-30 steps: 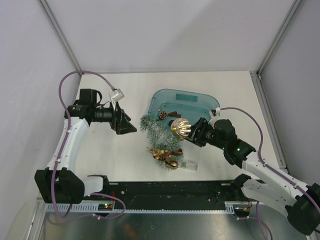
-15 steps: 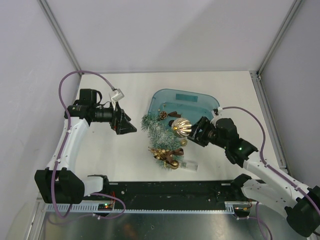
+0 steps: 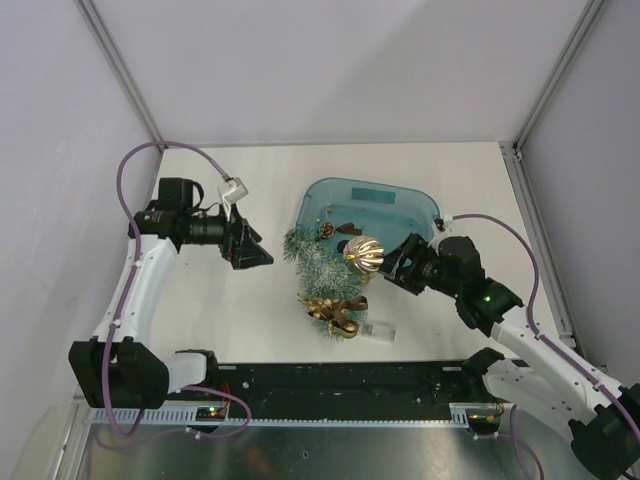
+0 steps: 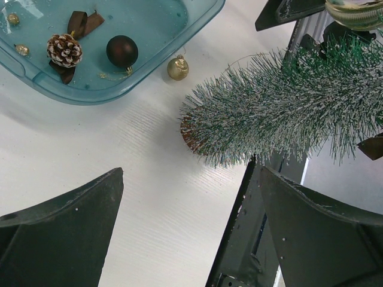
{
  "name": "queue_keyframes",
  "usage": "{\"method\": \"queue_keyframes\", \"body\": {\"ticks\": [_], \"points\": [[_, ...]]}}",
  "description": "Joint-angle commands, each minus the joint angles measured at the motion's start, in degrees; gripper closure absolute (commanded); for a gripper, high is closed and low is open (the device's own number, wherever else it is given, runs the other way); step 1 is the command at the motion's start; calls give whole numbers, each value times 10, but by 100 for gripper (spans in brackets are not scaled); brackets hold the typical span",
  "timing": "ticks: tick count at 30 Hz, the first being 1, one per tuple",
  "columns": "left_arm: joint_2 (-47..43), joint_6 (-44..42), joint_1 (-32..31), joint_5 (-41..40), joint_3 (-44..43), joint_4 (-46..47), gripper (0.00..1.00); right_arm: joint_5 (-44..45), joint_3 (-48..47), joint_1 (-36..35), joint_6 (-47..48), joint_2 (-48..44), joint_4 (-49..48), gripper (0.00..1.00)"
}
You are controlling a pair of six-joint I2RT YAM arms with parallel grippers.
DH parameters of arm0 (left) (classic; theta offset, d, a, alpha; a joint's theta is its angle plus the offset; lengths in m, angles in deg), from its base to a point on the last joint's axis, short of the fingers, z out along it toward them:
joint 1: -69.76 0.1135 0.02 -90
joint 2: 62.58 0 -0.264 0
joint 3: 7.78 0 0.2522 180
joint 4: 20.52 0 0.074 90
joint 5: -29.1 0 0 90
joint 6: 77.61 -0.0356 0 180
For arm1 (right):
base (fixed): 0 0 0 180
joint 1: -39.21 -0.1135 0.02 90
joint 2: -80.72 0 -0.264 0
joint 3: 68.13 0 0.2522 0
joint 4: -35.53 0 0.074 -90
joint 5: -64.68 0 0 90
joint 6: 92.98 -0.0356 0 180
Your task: Decorate the small christmas tree
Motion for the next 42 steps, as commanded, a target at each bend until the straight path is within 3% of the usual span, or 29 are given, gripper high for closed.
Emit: {"method": "queue_keyframes", "body": {"ticks": [1, 10, 20, 24, 33, 42], "points": [[-19, -7, -2, 14, 1, -1, 0, 6, -22, 15, 32, -14, 25, 31], [-13, -8, -1, 10, 4, 0, 0, 37, -26, 51, 94, -17, 48, 30], [-6, -27, -2, -15, 14, 2, 0, 47, -37, 74, 143, 50, -6, 30], [3, -30, -2, -29, 20, 7, 0, 59, -67, 83, 184, 134, -65, 29], [23, -69, 2, -60, 41, 14, 1, 45, -198, 87, 288, 414, -158, 27], [117, -39, -1, -141, -1, 41, 1, -109, -257, 119, 301, 559, -235, 30]]}}
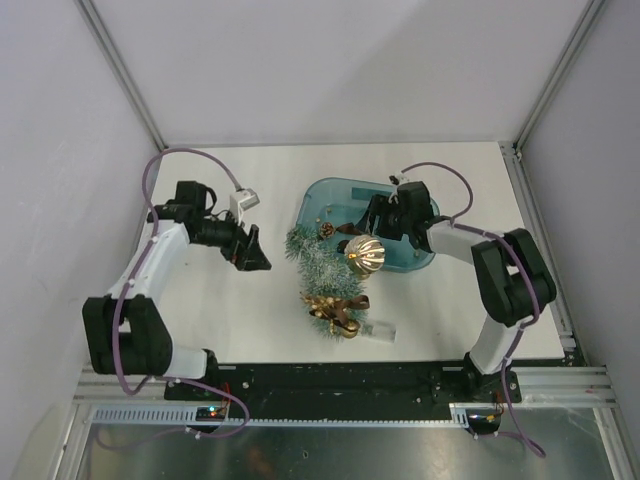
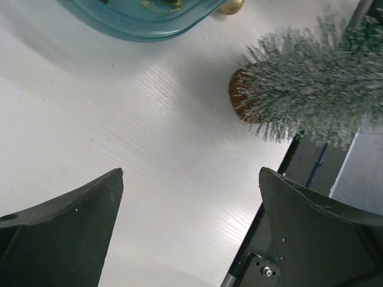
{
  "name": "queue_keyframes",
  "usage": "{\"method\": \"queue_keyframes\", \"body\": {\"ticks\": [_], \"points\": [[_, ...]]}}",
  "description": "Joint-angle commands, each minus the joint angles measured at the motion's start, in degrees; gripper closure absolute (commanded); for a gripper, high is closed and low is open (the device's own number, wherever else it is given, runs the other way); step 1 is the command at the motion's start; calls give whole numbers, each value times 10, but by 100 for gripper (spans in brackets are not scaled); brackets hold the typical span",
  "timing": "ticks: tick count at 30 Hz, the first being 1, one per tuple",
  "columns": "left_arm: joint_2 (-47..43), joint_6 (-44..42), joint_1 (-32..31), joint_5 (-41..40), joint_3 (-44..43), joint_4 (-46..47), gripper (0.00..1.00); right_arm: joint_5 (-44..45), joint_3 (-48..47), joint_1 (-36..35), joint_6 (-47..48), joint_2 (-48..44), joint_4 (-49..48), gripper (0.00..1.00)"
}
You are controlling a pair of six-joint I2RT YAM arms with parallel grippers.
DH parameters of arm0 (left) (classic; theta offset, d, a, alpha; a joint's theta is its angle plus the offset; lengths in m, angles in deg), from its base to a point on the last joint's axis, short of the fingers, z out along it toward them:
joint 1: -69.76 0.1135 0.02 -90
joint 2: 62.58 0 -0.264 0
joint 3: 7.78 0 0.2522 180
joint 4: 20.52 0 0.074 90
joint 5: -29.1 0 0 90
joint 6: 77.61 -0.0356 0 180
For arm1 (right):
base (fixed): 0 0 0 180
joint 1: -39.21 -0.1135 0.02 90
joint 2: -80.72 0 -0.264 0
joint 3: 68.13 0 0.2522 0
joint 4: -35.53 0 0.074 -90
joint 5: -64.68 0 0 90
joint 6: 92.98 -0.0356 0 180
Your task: Decorate the small christmas tree
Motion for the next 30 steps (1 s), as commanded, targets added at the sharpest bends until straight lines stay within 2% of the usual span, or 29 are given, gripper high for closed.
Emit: {"method": "queue_keyframes", "body": {"ticks": [1, 5, 7, 9, 15, 23, 27, 30], "points": [[54, 11, -3, -47, -42, 30, 1, -107, -23, 19, 11, 39, -73, 31], [91, 21, -18, -59, -66, 54, 1, -119, -29, 17, 10, 66, -75, 33], [101, 25, -25, -59, -73, 60, 1, -102, -35, 21, 8, 78, -58, 38], [104, 26, -29, -56, -74, 62, 1, -49, -36, 28, 10, 81, -32, 43], [83, 21, -31, -49, -60, 63, 1, 91, -32, 93, 11, 48, 58, 40], [51, 29, -32, -26, -53, 63, 0, 193, -16, 205, -10, -14, 102, 34], [40, 28, -31, -21, -51, 62, 0, 200, -11, 237, -14, -36, 103, 33], [36, 27, -32, -17, -48, 62, 0, 192, -10, 222, -5, -43, 95, 33]]}}
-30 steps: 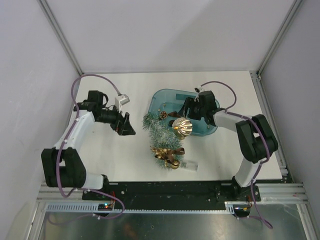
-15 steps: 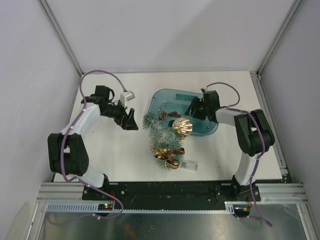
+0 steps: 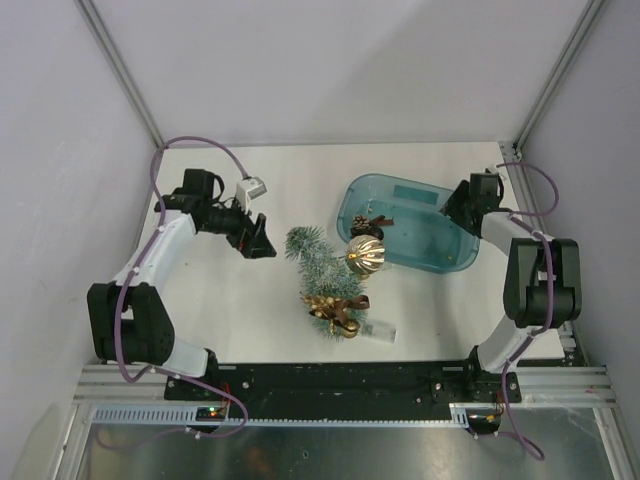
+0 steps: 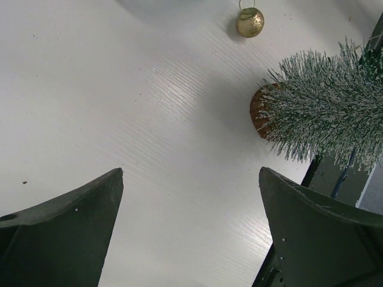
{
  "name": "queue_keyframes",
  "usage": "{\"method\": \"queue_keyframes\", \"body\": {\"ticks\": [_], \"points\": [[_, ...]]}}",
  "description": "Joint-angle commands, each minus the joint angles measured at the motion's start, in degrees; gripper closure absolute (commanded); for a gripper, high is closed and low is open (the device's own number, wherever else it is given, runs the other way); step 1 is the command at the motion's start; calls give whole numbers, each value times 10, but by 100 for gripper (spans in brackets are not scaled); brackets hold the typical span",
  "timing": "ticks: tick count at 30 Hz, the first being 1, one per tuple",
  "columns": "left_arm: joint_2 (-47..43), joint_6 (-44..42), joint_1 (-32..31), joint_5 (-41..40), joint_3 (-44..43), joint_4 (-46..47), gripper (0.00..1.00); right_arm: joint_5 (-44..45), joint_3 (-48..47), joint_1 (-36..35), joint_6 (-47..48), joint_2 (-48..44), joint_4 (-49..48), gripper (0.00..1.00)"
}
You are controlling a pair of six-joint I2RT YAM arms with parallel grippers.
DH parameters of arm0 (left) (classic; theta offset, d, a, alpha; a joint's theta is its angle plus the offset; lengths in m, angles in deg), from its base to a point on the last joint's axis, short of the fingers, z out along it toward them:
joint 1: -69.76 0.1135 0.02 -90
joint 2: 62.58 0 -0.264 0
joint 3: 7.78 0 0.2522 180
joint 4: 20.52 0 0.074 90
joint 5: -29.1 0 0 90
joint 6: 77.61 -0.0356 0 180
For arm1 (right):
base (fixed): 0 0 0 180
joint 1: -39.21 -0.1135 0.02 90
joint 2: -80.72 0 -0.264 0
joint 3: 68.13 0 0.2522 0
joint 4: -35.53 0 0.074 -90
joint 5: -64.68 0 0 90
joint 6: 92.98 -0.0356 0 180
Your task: Decorate the small christmas tree
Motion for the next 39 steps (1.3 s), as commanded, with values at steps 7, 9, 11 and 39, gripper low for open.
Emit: {"method": "queue_keyframes", "body": {"ticks": [7, 9, 11, 39], "points": [[-41, 9, -3, 19, 13, 10, 0, -50, -14, -127, 57, -33, -80, 31], [-47, 15, -2, 17, 16, 10, 0, -72, -32, -151, 71, -17, -78, 31], [-51, 18, -3, 8, 19, 10, 0, -79, -44, -170, 80, 0, -65, 31], [-98, 6, 13, 21, 38, 10, 0, 112, -69, -258, 165, 12, 121, 36]]}}
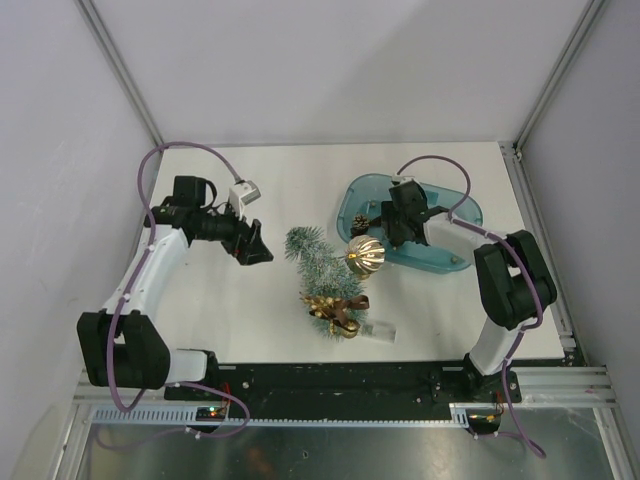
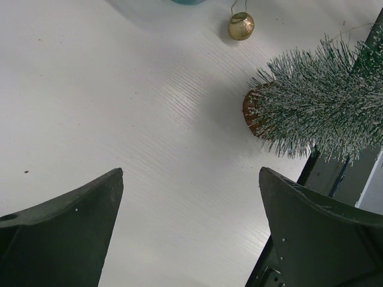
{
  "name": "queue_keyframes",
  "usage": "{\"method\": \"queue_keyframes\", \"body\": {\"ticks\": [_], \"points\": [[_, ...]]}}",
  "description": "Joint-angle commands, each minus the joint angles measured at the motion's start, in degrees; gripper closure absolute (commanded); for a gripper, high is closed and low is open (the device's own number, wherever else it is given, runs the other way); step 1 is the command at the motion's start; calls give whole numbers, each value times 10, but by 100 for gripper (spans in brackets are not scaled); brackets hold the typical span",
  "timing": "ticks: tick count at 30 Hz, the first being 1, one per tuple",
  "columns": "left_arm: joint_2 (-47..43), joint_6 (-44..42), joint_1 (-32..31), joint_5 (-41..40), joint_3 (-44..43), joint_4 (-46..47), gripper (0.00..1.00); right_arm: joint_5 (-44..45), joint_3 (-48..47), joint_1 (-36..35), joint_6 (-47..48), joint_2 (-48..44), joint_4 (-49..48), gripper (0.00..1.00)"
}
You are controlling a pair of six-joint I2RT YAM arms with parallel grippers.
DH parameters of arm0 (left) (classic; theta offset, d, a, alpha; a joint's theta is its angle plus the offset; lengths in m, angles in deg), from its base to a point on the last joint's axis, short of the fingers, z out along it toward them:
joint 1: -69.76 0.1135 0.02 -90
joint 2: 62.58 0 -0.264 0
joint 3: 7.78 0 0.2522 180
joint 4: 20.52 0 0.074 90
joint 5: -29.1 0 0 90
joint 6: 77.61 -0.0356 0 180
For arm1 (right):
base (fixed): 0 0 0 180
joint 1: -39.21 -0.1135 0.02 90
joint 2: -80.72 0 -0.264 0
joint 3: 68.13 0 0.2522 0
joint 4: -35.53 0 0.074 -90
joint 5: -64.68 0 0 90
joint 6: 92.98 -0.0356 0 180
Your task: Decorate the small christmas tree
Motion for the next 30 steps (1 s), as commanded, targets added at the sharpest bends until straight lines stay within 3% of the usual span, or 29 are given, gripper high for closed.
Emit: {"method": "queue_keyframes", "body": {"ticks": [1, 6, 13, 19, 30], "points": [[-17, -2, 4, 18, 1, 8, 0, 35, -21, -5, 8, -14, 25, 36], [-27, -1, 5, 14, -2, 7, 0, 28, -21, -4, 3, -12, 26, 40], [-34, 4, 7, 18, -4, 6, 0, 11, -17, 14, -8, -28, 29, 61], [-43, 3, 7, 20, -4, 7, 0, -16, -10, 37, -22, -83, 45, 63], [-68, 26, 7, 37, -6, 7, 0, -134, 54, 70, -113, -373, 124, 62]]}}
